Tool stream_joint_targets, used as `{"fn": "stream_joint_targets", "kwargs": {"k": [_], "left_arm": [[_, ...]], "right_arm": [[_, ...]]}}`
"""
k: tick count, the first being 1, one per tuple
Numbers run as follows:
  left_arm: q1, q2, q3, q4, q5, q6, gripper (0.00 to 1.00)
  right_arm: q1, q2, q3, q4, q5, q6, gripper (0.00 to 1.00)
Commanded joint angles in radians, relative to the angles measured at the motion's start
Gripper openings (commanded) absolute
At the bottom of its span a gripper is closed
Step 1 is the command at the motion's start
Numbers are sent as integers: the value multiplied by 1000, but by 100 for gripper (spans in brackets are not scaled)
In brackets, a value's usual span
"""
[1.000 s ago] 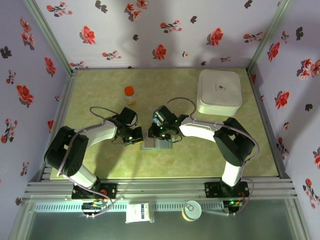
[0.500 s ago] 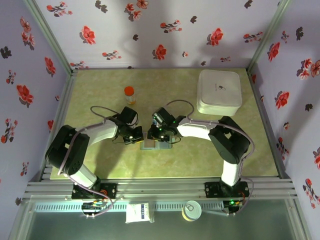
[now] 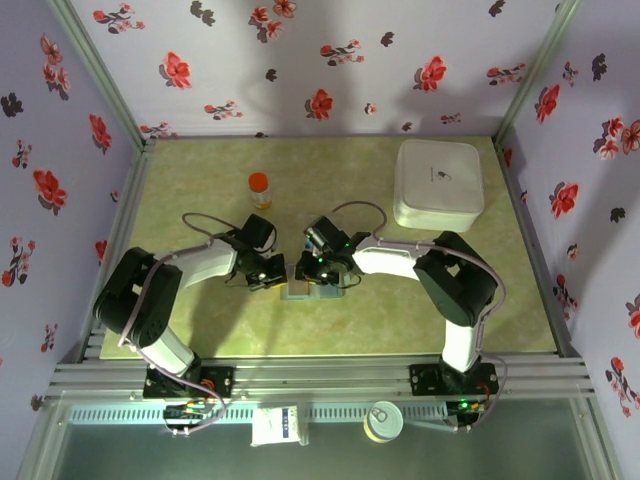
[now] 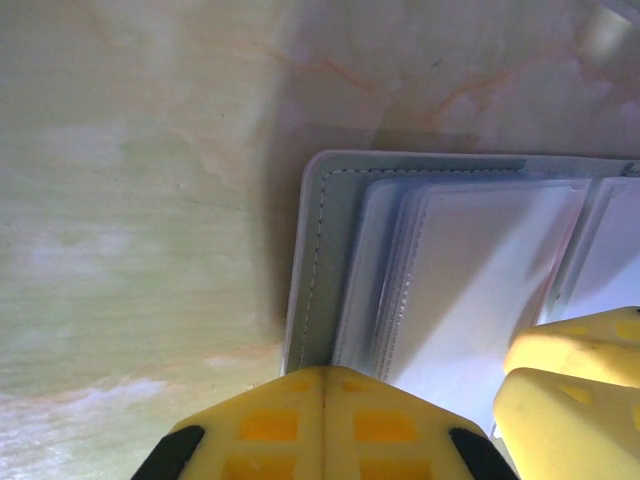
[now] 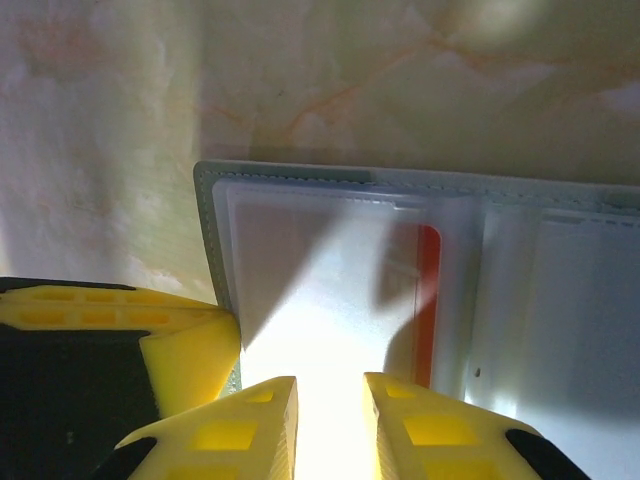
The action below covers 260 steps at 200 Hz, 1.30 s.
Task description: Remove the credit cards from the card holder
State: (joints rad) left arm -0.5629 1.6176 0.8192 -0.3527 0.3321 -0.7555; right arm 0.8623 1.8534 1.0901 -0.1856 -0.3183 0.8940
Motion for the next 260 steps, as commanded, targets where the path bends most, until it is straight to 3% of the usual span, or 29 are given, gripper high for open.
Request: {"fn": "stream_joint_targets", "kwargs": {"k": [1, 81, 182, 260], "left_arm": [[-5, 21, 9, -43, -24, 9, 0], [-3, 33, 21, -56, -27, 20, 0], [-2, -64, 35, -53, -31, -2, 0], [-9, -92, 25, 53, 66, -75, 21]], "right_arm": [[7, 10, 12, -65, 31, -14, 24], [-6, -42, -12, -104, 84, -36, 24], [-53, -68, -144, 122, -18, 9, 22], [-89, -75, -240, 267, -76, 48, 20]]}}
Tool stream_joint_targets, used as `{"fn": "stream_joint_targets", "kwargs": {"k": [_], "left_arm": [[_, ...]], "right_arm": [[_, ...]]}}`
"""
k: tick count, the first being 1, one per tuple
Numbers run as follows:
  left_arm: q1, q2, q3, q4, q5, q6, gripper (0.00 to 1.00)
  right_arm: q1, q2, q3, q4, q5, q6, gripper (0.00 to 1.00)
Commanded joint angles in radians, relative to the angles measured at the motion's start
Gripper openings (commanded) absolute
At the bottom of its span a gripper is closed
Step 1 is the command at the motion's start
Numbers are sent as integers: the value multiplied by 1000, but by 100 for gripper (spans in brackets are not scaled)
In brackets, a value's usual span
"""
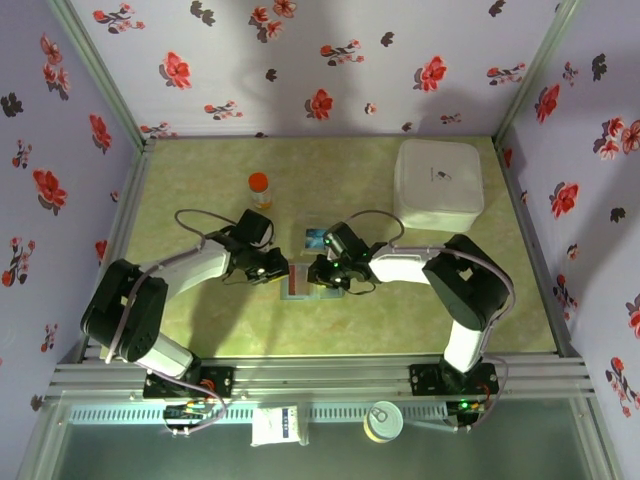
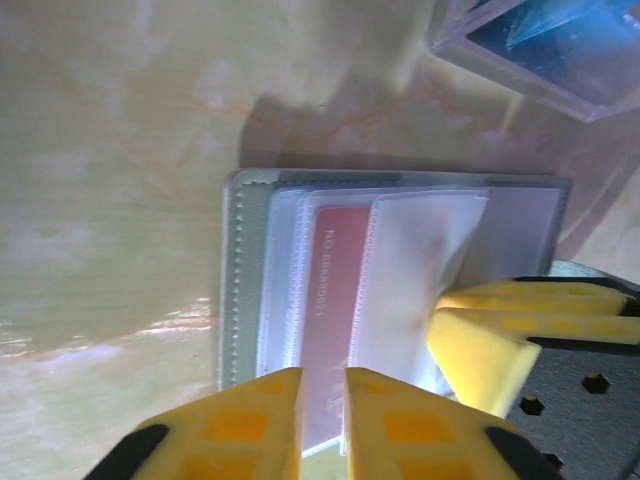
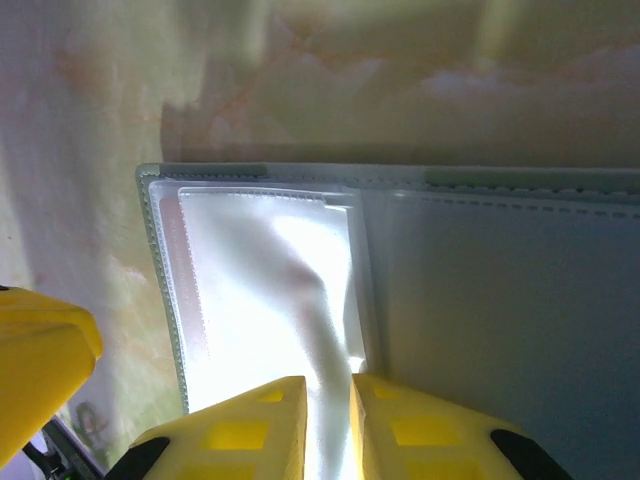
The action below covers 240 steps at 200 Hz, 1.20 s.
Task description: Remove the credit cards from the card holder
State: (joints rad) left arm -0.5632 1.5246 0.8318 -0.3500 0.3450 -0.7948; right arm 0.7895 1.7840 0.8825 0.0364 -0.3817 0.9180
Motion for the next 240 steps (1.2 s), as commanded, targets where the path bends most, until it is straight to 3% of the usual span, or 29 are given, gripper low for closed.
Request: {"fn": "stream_joint_targets", "kwargs": {"k": [1, 59, 158, 178, 212, 240], "left_arm": [[-9, 1, 12, 51, 53, -36, 21], [-26, 64, 1, 105, 83, -58, 32], [-40, 138, 3, 125, 83, -57, 34], [-42, 144, 8, 128, 85, -58, 32], [-42, 122, 23, 115, 87, -58, 17], [-42, 100, 38, 92, 86, -55, 16]], "right_arm": [[-16, -6, -33, 46, -14, 25, 20], [-21, 12, -54, 84, -32, 35, 19], [-27, 23, -68, 117, -54, 44, 19], [-27, 24, -68, 120, -56, 46, 19], [-27, 22, -68, 131, -65, 50, 18], [-28, 12, -65, 131, -69, 53, 18]]}}
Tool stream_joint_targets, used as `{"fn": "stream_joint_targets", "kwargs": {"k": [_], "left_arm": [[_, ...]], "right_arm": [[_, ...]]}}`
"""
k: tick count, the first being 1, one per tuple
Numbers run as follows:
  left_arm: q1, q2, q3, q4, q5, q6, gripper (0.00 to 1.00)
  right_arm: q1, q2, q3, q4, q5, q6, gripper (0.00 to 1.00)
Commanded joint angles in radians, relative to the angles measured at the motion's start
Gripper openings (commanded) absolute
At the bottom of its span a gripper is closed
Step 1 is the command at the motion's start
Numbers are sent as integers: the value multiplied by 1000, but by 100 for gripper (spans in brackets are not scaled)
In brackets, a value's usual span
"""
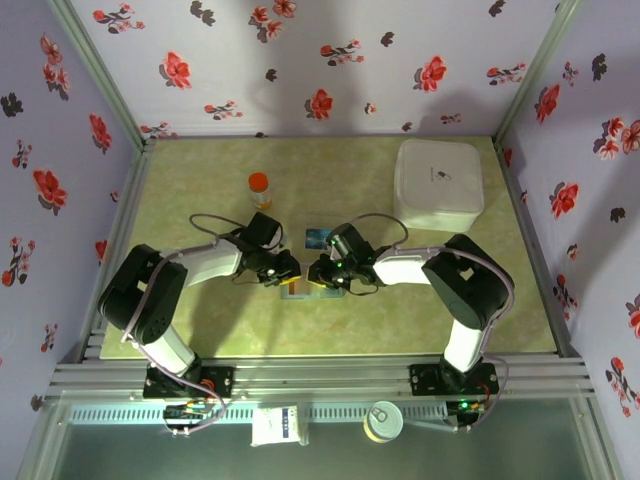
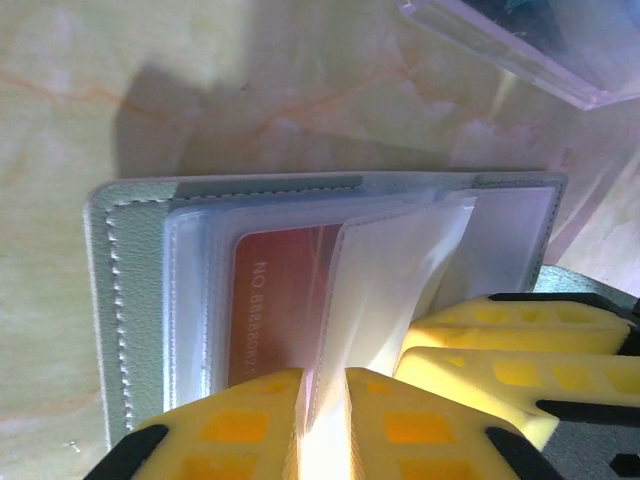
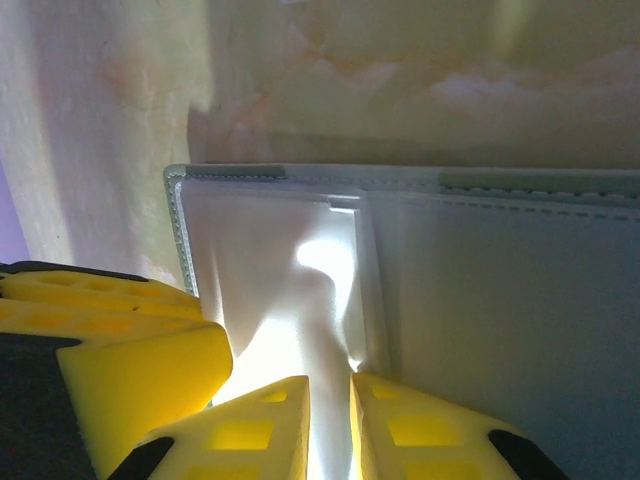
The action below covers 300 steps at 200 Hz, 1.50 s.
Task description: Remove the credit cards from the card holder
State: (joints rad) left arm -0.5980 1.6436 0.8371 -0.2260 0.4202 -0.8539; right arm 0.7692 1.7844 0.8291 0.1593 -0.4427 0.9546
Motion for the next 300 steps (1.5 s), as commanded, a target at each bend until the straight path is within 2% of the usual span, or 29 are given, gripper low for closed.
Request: {"fn": "stream_joint_targets", "kwargs": {"k": [1, 37, 85, 144, 165, 230, 300], "left_arm": [[-8, -20, 33, -32, 12, 5, 16], [-13, -43, 58, -61, 15, 8, 16], [-29, -43, 101, -92, 23, 10, 19], [-85, 24, 181, -98, 32, 4, 26], [-110, 67, 219, -95, 33, 3, 31], [-147, 165, 270, -76, 37, -3, 40], [-132, 123, 270, -141, -12, 44, 41]], "right_arm": [[-7, 12, -11, 8, -8, 17, 18], [-8, -37, -8, -10, 5, 12, 19], [-22, -155, -10, -132, 97, -27, 20], [-67, -332, -12, -352, 243, -110, 22], [-88, -377, -23, -403, 263, -133, 23], [-108, -430, -56, -427, 251, -136, 25], [-106, -371, -52, -348, 174, -108, 24]]}}
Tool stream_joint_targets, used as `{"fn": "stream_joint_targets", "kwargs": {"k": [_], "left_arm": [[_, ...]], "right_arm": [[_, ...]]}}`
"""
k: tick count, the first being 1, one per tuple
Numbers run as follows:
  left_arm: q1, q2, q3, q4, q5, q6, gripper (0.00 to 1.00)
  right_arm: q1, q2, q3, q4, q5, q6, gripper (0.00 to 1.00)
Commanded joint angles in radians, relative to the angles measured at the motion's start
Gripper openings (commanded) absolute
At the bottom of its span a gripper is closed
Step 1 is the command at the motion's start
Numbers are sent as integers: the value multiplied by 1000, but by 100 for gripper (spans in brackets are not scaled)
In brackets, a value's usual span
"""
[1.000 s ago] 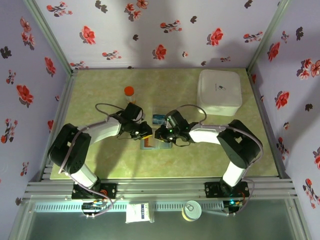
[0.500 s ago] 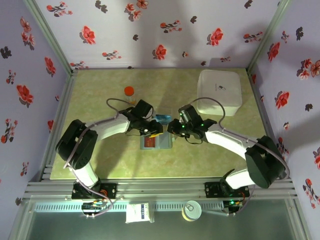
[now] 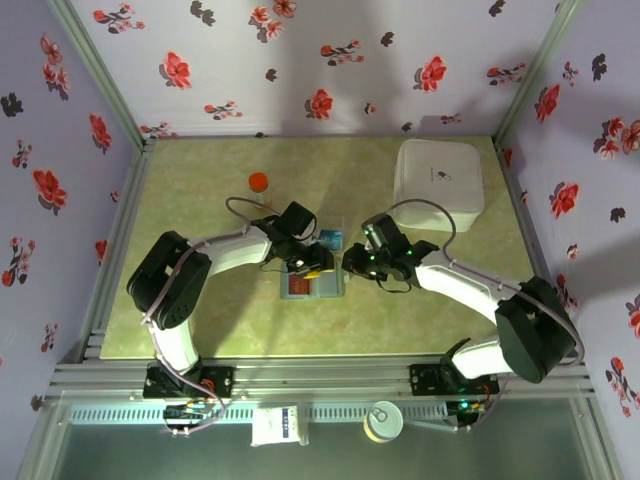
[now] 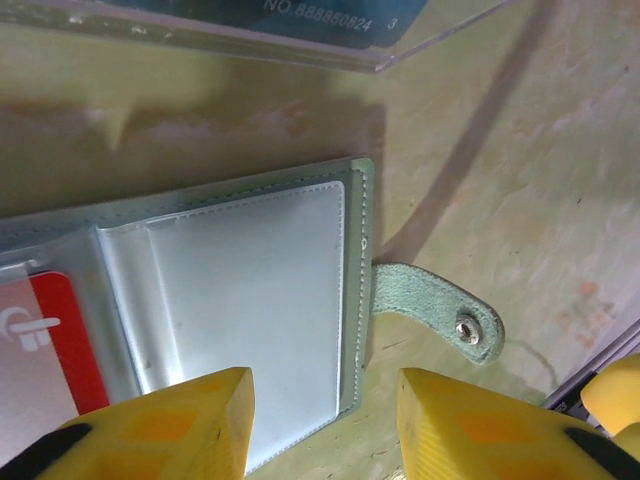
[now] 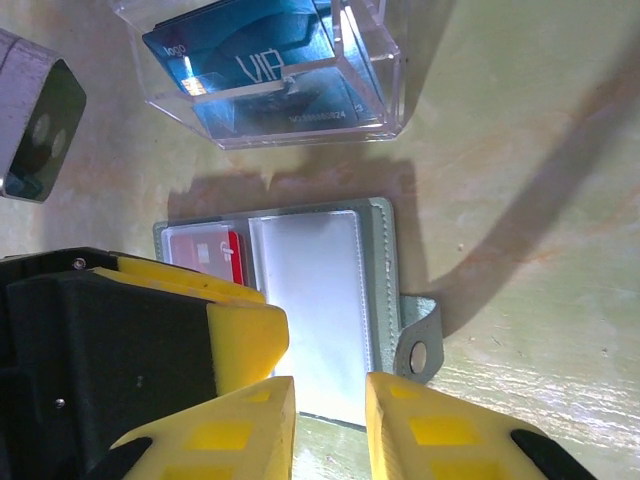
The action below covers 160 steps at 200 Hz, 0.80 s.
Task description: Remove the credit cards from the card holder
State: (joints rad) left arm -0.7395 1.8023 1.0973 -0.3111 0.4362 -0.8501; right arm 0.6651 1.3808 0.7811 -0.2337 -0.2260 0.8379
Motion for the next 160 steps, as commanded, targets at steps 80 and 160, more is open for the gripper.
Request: {"fn": "stream_joint_targets", "kwargs": {"k": [80, 160], "left_arm": [[96, -159, -111, -63, -60, 60, 31], [148, -209, -215, -68, -98, 82, 13]], "right_arm": [[69, 167, 86, 91, -93, 15, 22], [132, 309, 188, 121, -128, 24, 21]]}}
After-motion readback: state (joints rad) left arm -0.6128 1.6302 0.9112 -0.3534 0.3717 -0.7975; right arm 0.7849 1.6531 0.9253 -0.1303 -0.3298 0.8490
